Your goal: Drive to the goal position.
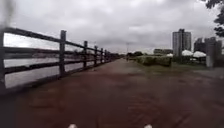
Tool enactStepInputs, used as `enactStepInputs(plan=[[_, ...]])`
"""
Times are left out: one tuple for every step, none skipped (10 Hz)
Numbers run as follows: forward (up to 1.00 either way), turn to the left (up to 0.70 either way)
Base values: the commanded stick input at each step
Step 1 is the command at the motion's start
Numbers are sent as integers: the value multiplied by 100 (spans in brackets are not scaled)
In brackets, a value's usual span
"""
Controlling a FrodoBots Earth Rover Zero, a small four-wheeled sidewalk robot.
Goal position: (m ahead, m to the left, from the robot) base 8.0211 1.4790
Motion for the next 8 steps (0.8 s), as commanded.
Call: enactStepInputs(plan=[[85,-33],[85,-33],[85,-33],[85,-31],[85,-11],[85,1],[85,1],[85,1]])
